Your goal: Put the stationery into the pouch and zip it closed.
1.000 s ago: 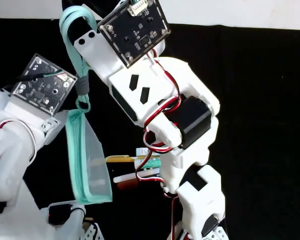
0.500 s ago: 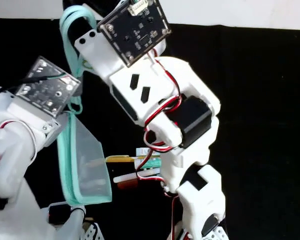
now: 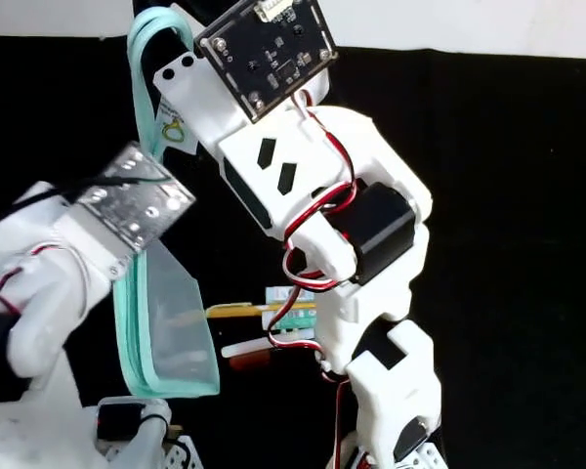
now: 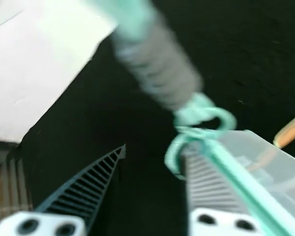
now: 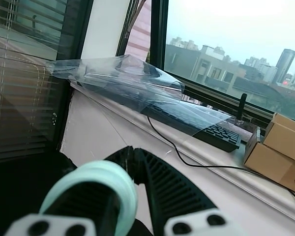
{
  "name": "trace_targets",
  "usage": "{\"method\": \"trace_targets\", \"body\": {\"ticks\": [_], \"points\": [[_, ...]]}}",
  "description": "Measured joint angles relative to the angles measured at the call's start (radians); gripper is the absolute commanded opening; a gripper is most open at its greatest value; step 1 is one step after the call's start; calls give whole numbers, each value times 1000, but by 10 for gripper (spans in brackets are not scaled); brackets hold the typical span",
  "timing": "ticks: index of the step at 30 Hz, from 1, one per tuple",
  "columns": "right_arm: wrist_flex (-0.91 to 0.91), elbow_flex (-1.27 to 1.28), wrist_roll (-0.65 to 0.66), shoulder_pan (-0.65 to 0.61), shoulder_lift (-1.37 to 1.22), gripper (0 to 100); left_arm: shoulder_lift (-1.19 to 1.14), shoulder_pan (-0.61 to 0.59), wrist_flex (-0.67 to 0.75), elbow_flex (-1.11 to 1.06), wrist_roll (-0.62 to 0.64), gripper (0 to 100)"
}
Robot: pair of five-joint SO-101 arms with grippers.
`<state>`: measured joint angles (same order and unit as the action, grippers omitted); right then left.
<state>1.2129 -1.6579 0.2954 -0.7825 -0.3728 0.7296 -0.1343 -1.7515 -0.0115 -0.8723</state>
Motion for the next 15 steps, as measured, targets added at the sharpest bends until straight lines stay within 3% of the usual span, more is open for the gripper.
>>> {"method": "trace_targets", "body": {"ticks": [3,11,15], "points": [[2,0,2,9,0,9,0,17,0,-44,-20,8],[64,2,2,41,-2,9,0,14,0,-55,-57,7],[112,2,2,86,0,9,-12,-48,-11,40,-21,7]]}}
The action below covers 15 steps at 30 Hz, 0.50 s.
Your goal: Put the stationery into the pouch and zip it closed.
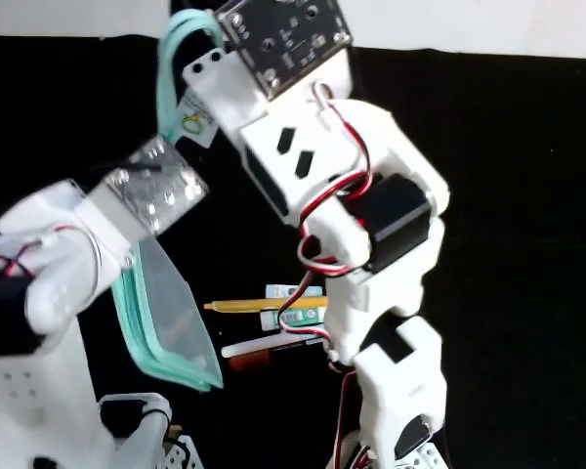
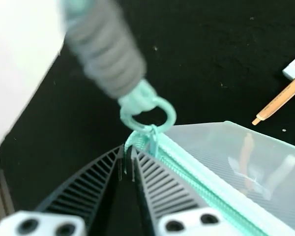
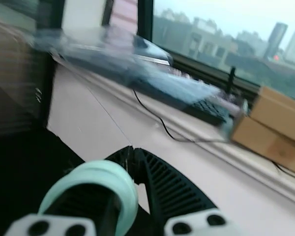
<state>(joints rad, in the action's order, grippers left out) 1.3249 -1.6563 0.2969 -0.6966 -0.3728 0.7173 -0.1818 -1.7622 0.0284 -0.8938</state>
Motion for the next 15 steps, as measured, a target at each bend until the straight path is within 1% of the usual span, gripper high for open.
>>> {"method": "trace_targets", "body": {"ticks": [4,7,11,15], "points": [[61,0,0,32,0,9,0,-49,0,110,91,7],[103,0,0,48,0,9,0,-51,0,166,155,7],[140,0,0,83,0,9,-2,-54,3,201,239,7],[176,0,0,123,0,7,-2,-110,44,203,365,7]]}}
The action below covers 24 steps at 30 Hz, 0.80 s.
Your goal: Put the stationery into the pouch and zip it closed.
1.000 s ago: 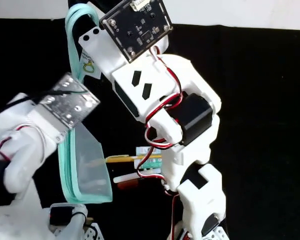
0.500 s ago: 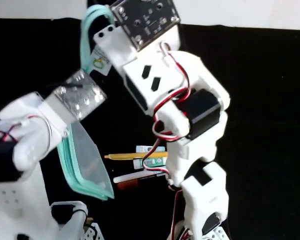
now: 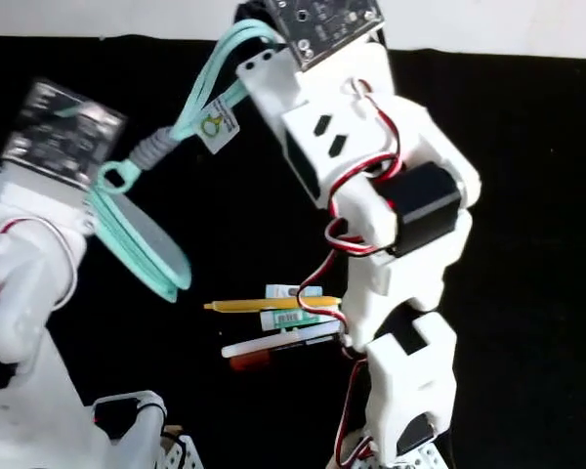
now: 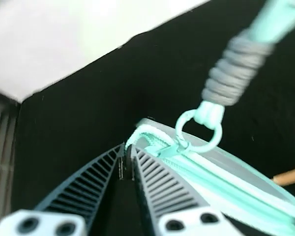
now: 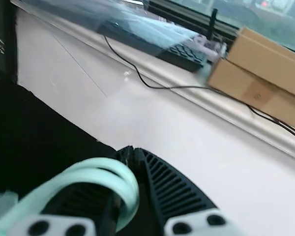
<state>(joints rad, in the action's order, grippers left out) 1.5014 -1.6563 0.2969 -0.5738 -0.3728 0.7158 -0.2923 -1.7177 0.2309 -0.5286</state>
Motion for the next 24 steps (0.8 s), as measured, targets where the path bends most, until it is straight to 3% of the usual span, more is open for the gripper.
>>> {"method": "trace_targets", "body": {"ticks": [7,14,24], "points": [[58,0,0,52,0,7,0,-43,34,-5,216,7],[66,0,-2,135,0,7,0,-43,158,-193,445,7],[66,0,-115,273,0,7,0,-58,250,-310,703,7]]}}
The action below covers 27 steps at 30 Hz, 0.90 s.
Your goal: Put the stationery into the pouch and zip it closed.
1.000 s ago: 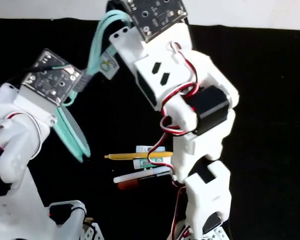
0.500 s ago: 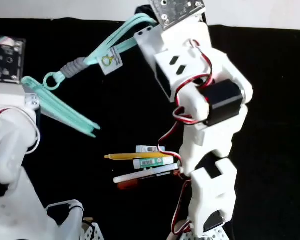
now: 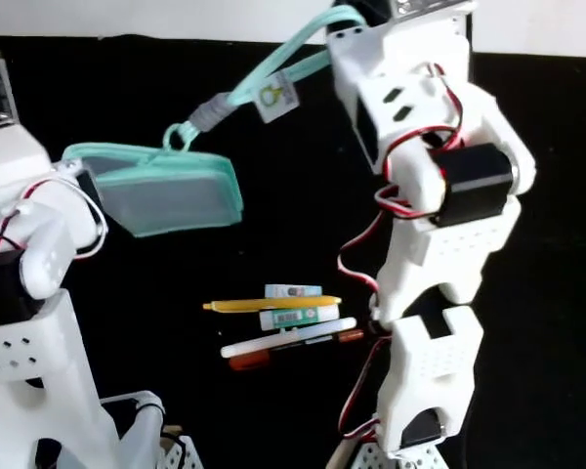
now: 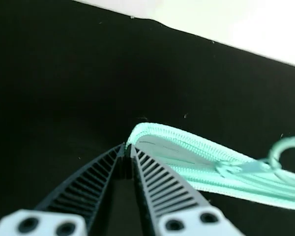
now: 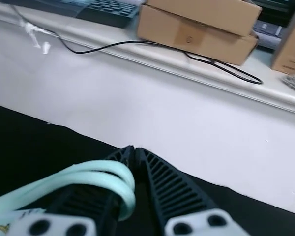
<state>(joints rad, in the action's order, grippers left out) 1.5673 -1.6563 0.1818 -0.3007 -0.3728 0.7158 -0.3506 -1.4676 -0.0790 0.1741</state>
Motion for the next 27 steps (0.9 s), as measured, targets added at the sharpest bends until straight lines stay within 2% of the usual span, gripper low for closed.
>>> {"method": "trace_targets", "body": {"ticks": [4,20,27], "points": [[0,0,0,18,0,7,0,-26,2,-6,35,7],[0,0,0,46,0,7,0,-32,2,-20,41,7],[9,0,-57,98,-15,7,-40,-32,18,-20,43,7]]}}
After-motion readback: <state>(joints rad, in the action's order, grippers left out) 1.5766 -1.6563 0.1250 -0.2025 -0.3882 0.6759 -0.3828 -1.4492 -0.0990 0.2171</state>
